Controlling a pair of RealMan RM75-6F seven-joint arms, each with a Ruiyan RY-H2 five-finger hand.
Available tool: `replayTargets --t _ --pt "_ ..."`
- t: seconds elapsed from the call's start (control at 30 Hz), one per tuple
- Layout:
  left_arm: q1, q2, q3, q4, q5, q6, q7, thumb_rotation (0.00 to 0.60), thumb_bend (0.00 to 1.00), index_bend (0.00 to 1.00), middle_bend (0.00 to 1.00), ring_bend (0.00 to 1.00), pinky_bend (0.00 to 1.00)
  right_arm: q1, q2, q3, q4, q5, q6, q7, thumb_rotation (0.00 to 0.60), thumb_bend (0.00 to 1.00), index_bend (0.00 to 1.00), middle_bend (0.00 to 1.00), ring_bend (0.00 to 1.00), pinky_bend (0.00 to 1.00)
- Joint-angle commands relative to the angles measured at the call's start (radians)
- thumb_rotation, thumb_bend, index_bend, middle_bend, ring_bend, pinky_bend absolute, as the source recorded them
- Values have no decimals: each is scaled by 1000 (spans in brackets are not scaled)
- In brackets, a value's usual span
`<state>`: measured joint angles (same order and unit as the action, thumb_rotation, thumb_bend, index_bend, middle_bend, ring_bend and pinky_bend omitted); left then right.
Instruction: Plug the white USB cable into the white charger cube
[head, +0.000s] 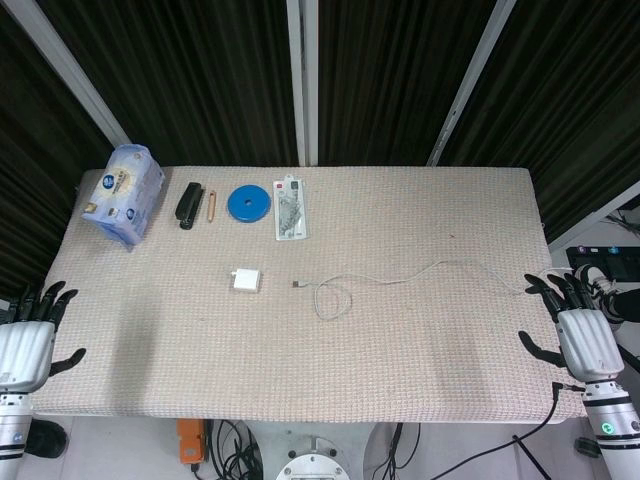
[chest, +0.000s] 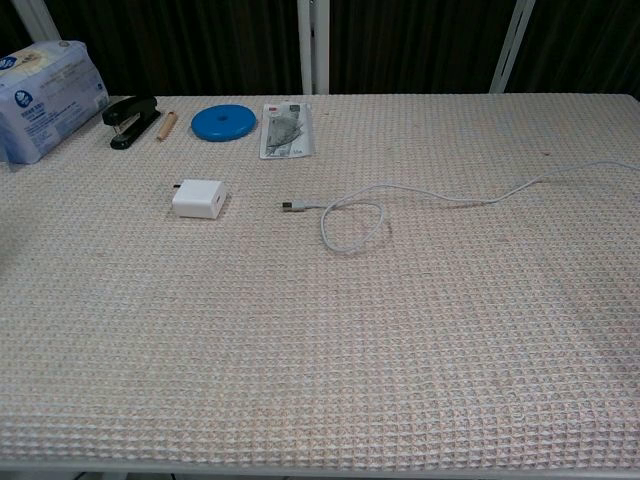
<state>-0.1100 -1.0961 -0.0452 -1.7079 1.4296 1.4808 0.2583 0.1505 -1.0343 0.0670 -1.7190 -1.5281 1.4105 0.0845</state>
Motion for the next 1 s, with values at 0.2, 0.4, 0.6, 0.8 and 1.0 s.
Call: replayTargets --t 0.2,0.4,0.6,0.8,1.0 --pt "-6 -3 -5 3 -9 -14 2 600 113 162 91 0 0 18 -3 5 -13 2 -21 -13 600 210 117 254 87 56" --pt "-9 -6 -8 1 -7 -17 4 600 113 162 91 0 0 73 3 25 -54 18 -96 -35 600 167 117 255 87 56" --pt "-16 -10 -11 2 4 -18 2 600 113 162 91 0 0 234 -31 112 -107 103 -280 -107 600 159 150 286 88 58" --pt "-16 -20 -1 5 31 -14 0 600 113 162 91 0 0 457 -199 228 -82 372 -467 -298 600 194 246 336 102 58" --pt "-8 -25 9 5 48 -2 3 600 113 163 91 0 0 658 -403 262 33 633 -523 -518 600 181 313 359 110 68"
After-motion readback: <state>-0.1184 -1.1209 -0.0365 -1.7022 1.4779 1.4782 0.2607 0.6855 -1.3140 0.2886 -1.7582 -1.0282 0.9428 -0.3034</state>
